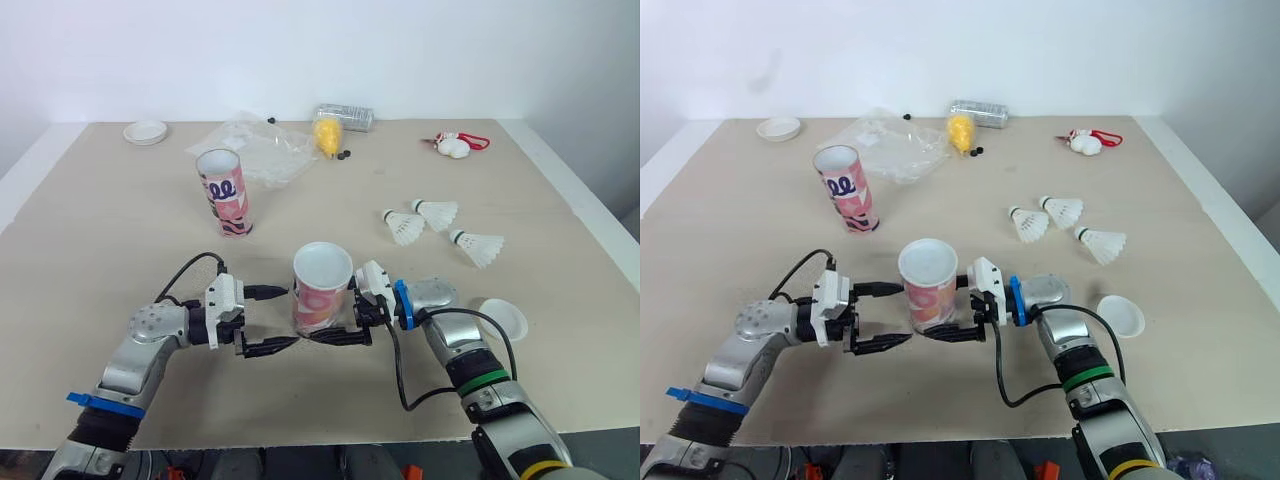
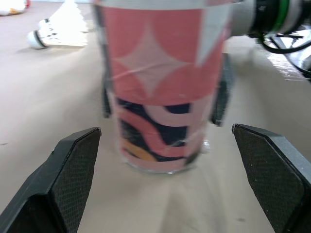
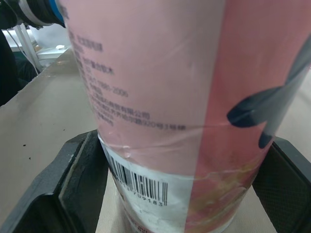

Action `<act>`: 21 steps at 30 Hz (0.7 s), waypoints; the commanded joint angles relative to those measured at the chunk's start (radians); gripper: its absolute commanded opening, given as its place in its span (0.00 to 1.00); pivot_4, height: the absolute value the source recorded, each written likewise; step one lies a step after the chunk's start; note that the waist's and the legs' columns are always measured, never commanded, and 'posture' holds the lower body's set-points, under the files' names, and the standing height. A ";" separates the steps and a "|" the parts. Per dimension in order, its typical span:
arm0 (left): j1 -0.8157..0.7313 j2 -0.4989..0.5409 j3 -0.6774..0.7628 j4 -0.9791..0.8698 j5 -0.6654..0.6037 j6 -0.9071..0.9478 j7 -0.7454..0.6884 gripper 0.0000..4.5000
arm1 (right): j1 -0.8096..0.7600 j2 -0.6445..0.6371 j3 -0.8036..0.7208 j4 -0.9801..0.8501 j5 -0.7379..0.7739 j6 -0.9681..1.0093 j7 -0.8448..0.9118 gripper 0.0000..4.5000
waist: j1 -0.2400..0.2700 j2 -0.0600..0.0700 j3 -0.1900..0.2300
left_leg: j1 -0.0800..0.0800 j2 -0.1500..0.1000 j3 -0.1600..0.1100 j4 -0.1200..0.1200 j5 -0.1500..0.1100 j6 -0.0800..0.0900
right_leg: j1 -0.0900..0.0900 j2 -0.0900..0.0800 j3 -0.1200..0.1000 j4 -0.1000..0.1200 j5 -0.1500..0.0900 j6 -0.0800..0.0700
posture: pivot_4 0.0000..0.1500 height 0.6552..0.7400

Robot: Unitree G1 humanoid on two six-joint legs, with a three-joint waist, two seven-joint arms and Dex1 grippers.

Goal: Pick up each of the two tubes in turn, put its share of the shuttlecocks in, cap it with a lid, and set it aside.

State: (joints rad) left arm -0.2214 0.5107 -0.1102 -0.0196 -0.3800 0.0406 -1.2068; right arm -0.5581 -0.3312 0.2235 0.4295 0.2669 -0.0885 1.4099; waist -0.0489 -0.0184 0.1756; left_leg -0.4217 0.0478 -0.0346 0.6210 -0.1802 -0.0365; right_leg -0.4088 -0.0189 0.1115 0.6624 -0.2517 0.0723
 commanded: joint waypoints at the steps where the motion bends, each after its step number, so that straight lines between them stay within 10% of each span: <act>1: 0.012 0.020 0.014 -0.048 -0.022 -0.021 -0.023 1.00 | -0.022 0.013 -0.003 -0.008 0.005 -0.002 -0.002 0.99 | 0.000 0.000 0.000 | 0.000 0.000 0.000 0.000 0.000 0.000 | 0.000 0.000 0.000 0.000 0.000 0.000 | 1.00 1.00; 11: 0.018 0.027 0.016 -0.055 -0.013 -0.035 -0.016 1.00 | -0.017 0.035 0.014 -0.004 -0.006 -0.011 -0.006 0.99 | 0.000 0.000 0.000 | 0.000 0.000 0.000 0.000 0.000 0.000 | 0.000 0.000 0.000 0.000 0.000 0.000 | 1.00 1.00; 15: 0.022 0.029 0.020 -0.063 -0.019 -0.034 -0.015 1.00 | -0.018 0.044 0.018 0.000 -0.016 -0.018 -0.009 0.75 | 0.000 0.000 0.000 | 0.000 0.000 0.000 0.000 0.000 0.000 | 0.000 0.000 0.000 0.000 0.000 0.000 | 1.00 1.00; 21: 0.025 0.035 0.032 -0.058 -0.016 -0.043 -0.010 1.00 | -0.016 0.046 0.012 -0.008 -0.018 -0.020 -0.021 0.75 | 0.000 0.000 0.000 | 0.001 0.001 0.000 0.000 0.000 0.000 | 0.000 0.001 0.000 0.000 0.000 -0.001 | 1.00 1.00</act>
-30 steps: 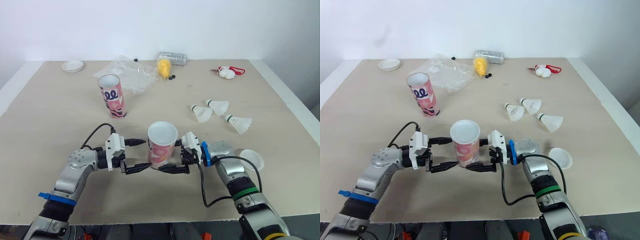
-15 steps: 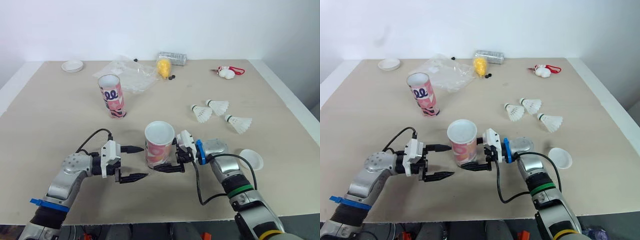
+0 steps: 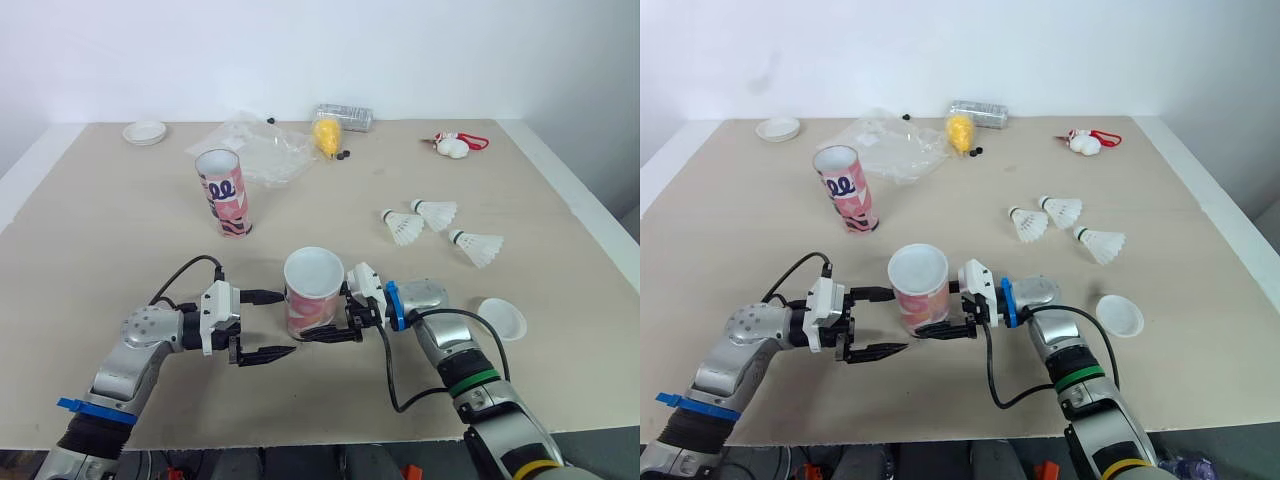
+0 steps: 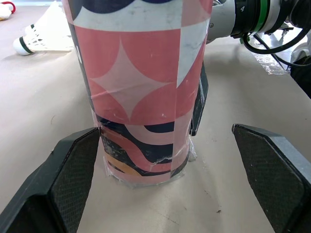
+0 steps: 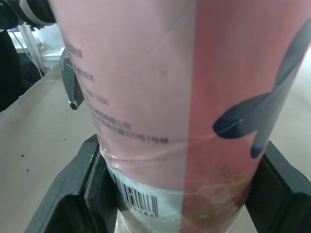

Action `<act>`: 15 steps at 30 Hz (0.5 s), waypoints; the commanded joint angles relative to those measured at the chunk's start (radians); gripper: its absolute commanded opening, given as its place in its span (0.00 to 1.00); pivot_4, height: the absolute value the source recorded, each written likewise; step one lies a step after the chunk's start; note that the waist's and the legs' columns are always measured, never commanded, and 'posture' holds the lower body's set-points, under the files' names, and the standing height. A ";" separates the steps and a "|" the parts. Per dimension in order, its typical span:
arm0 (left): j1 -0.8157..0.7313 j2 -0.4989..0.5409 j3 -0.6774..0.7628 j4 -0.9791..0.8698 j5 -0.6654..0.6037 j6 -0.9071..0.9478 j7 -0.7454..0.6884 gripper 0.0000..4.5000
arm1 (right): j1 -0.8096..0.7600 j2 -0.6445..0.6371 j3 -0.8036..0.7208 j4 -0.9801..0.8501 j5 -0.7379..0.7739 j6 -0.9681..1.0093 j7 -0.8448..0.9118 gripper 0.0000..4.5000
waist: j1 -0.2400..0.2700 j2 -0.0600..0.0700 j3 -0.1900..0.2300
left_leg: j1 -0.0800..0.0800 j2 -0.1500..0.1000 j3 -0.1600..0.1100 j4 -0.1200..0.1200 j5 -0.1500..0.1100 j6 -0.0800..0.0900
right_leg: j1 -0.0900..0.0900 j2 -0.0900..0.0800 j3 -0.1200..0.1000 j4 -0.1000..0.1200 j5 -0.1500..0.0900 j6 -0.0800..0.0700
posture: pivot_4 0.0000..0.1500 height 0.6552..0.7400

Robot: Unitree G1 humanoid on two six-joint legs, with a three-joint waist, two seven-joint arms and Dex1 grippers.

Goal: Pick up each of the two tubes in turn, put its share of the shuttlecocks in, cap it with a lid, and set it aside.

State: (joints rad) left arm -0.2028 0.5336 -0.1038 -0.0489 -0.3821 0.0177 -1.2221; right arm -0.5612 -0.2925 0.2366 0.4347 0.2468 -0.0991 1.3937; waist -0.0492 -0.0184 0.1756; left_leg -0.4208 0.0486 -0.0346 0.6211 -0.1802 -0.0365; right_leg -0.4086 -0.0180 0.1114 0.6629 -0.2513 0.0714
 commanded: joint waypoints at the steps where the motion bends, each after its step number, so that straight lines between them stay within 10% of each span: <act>1: 0.007 0.012 0.026 -0.029 -0.013 -0.021 0.007 1.00 | -0.011 0.004 -0.004 -0.022 0.005 -0.005 -0.007 0.75 | 0.000 0.000 0.000 | 0.000 0.000 0.000 0.000 0.000 0.000 | 0.000 0.000 0.000 0.000 0.000 0.000 | 1.00 1.00; 15: -0.023 -0.018 -0.011 -0.095 -0.056 0.040 0.018 1.00 | 0.174 -0.134 -0.290 -0.540 0.264 0.376 -0.301 0.75 | 0.004 0.000 0.000 | -0.001 0.000 0.000 0.000 0.000 0.000 | 0.000 -0.001 0.000 0.000 -0.001 0.000 | 1.00 1.00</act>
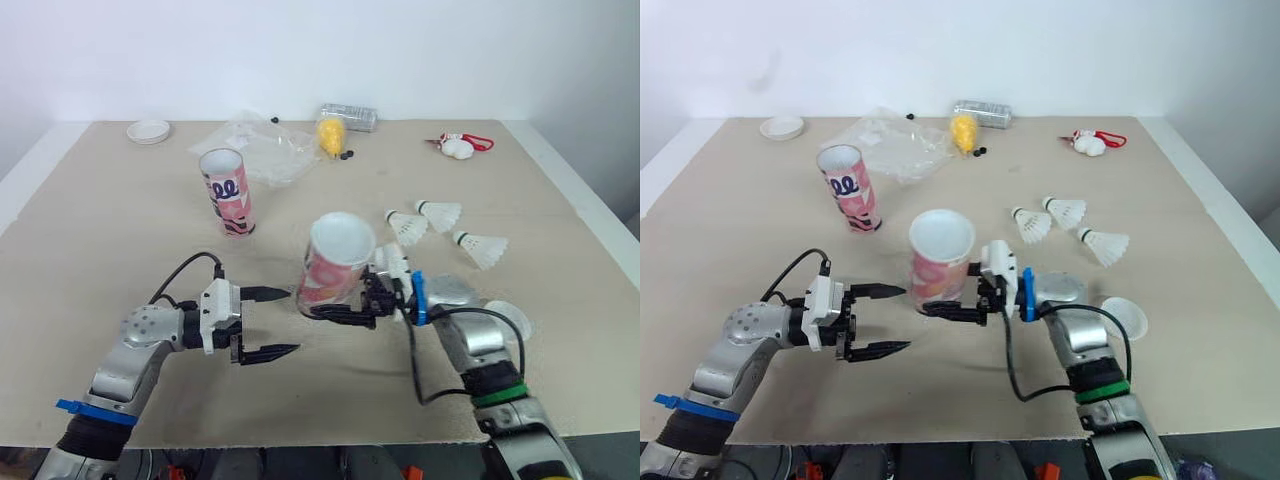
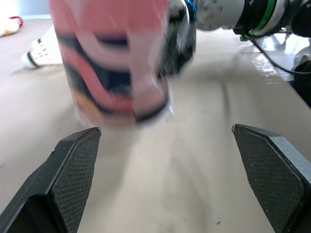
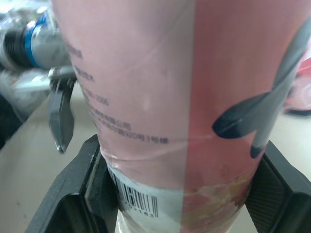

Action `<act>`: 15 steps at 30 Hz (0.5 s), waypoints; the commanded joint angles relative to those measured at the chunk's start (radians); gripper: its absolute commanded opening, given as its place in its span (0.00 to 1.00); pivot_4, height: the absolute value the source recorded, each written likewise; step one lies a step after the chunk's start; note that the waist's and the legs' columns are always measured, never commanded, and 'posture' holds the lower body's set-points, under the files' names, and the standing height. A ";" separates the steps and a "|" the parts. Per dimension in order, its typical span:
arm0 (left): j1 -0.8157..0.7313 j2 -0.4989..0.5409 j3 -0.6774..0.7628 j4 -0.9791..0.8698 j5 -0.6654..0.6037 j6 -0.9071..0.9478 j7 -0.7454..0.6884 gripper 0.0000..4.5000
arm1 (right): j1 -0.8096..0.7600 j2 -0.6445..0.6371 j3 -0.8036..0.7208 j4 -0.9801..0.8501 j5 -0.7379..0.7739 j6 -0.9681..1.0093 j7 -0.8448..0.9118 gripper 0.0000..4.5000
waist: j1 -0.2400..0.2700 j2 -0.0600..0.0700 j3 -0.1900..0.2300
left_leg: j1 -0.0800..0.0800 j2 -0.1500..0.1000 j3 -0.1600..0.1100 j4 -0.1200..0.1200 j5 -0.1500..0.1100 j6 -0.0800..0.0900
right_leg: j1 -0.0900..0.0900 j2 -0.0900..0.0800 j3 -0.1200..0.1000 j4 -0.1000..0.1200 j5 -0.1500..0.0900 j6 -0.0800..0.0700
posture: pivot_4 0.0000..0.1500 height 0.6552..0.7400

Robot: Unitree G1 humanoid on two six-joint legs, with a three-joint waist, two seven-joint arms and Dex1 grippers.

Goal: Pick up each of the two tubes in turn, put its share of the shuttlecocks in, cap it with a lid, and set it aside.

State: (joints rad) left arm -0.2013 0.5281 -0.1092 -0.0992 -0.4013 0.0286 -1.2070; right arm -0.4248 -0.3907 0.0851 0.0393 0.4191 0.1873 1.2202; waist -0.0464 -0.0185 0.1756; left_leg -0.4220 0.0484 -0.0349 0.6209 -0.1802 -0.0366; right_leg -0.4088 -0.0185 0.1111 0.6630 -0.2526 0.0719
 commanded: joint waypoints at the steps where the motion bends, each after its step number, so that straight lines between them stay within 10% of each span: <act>1: -0.033 -0.019 -0.007 -0.049 -0.047 0.046 0.008 1.00 | 0.056 -0.048 -0.183 -0.177 0.110 0.114 -0.174 0.75 | 0.001 0.000 0.000 | 0.000 0.000 0.000 0.000 0.000 0.000 | 0.000 0.000 0.000 0.000 0.000 0.000 | 1.00 1.00; 15: -0.106 -0.128 -0.086 -0.101 -0.052 0.190 0.127 1.00 | 0.253 -0.117 -0.639 -0.087 0.038 -0.024 -0.628 0.75 | -0.002 -0.001 0.000 | 0.001 -0.001 0.000 0.000 0.000 0.000 | 0.000 0.000 0.001 0.000 0.000 0.001 | 1.00 1.00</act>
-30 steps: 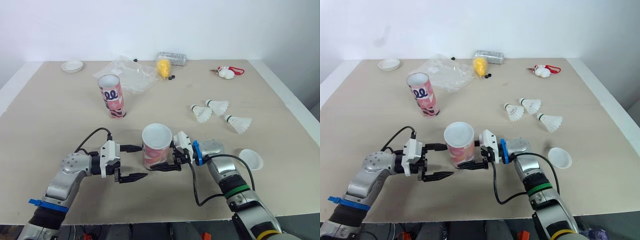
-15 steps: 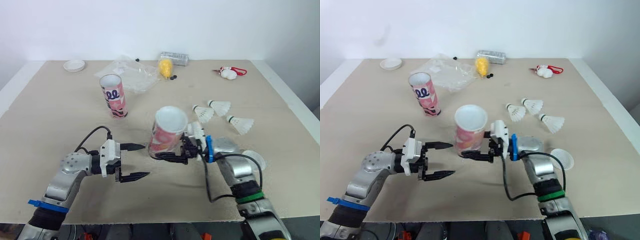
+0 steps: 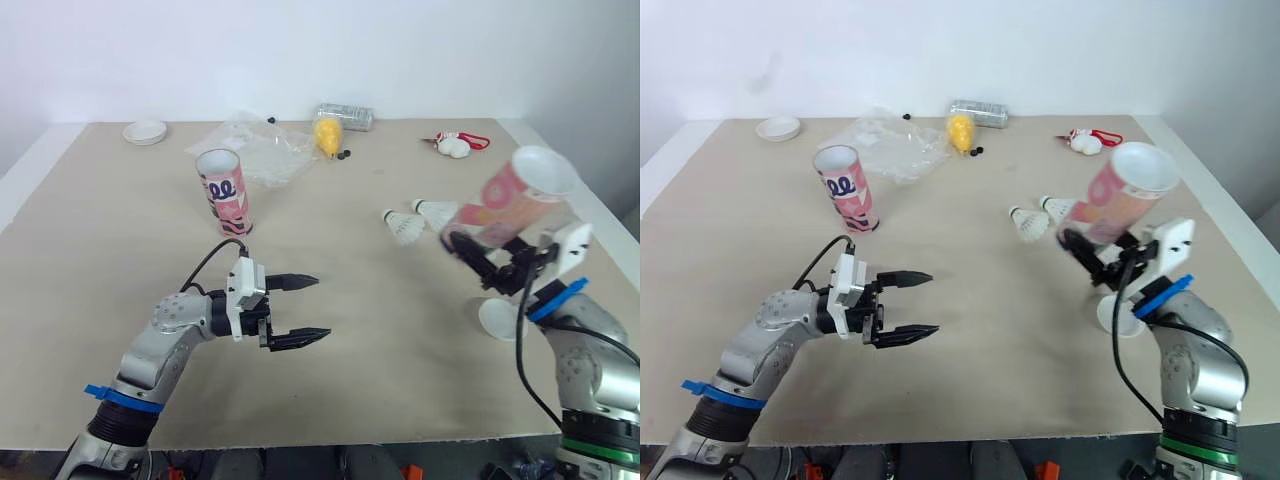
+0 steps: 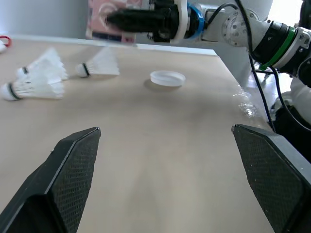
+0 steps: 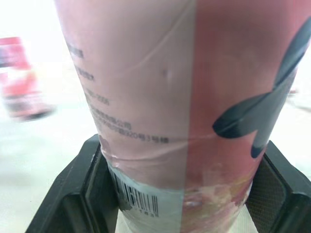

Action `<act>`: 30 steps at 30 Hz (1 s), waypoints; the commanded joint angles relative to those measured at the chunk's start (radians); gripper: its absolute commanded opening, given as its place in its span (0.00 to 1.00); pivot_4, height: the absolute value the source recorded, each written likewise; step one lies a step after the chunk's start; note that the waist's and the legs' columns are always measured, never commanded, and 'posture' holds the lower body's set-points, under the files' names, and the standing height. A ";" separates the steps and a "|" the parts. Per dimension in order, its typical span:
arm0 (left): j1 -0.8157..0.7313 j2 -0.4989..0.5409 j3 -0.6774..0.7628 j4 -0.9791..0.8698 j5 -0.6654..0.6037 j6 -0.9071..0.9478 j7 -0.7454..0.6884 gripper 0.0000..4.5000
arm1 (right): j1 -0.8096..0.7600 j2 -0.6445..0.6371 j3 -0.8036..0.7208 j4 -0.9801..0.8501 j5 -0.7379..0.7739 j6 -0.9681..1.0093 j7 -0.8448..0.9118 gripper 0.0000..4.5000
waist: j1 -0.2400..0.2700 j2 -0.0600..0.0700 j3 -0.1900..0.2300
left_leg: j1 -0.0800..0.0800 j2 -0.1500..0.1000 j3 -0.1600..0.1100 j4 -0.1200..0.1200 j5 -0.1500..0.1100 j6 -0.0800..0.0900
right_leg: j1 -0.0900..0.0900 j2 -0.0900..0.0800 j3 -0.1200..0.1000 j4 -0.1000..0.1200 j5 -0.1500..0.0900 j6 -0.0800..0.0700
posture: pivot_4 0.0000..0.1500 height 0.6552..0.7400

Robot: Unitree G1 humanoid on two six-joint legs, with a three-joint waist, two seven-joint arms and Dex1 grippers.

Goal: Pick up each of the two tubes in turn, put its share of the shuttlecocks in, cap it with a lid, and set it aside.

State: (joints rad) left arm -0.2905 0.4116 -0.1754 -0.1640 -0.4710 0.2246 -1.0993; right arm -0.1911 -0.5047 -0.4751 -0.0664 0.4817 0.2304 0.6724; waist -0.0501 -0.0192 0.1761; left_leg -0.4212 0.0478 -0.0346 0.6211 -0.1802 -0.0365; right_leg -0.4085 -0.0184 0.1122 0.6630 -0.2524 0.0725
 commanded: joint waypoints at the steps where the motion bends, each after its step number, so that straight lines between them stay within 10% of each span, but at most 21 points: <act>1: -0.023 -0.017 -0.026 -0.033 0.026 -0.009 0.026 1.00 | 0.034 -0.005 -0.093 0.031 -0.040 -0.086 -0.103 0.75 | 0.002 0.000 0.000 | 0.000 0.000 0.000 0.000 0.000 0.000 | 0.000 0.000 0.000 0.000 0.000 0.000 | 1.00 1.00; 25: -0.061 -0.129 -0.051 0.017 0.064 -0.106 0.059 1.00 | 0.095 -0.036 -0.163 0.323 -0.076 -0.137 -0.286 0.75 | -0.001 0.003 -0.002 | 0.001 -0.001 0.003 0.002 0.000 0.000 | 0.001 0.000 0.004 0.000 -0.001 -0.002 | 1.00 1.00; 30: -0.059 -0.131 -0.054 0.017 0.061 -0.104 0.064 1.00 | 0.096 -0.056 -0.151 0.335 -0.077 -0.124 -0.275 0.99 | -0.001 0.003 -0.002 | 0.001 -0.001 0.003 0.002 0.000 0.000 | 0.001 0.000 0.004 0.000 -0.001 -0.002 | 1.00 1.00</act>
State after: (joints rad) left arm -0.3477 0.2856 -0.2371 -0.1342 -0.3948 0.1340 -1.0344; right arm -0.0906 -0.5346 -0.6152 0.2796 0.3982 0.1128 0.3936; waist -0.0508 -0.0163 0.1745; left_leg -0.4203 0.0467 -0.0314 0.6234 -0.1800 -0.0362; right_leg -0.4077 -0.0187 0.1164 0.6630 -0.2531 0.0701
